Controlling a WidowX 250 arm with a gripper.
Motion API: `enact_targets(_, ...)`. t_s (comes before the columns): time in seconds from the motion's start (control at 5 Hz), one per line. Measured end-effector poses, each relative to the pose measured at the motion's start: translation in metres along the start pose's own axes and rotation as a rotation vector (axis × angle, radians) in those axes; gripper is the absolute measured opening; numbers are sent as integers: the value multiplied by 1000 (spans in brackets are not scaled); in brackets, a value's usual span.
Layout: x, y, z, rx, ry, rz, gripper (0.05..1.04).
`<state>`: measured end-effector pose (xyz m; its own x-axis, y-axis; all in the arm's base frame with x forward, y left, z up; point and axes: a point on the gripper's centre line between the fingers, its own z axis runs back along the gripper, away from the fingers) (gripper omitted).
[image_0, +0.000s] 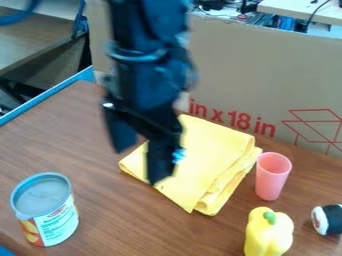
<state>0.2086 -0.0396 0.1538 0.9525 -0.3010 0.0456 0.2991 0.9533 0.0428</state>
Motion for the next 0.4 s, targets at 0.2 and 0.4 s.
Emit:
enact_targets(0.2, -31, 41, 0, 2, 39, 98, 1001)
enact_targets(0.4, -49, 74, -1, -11, 56, 157, 1001)
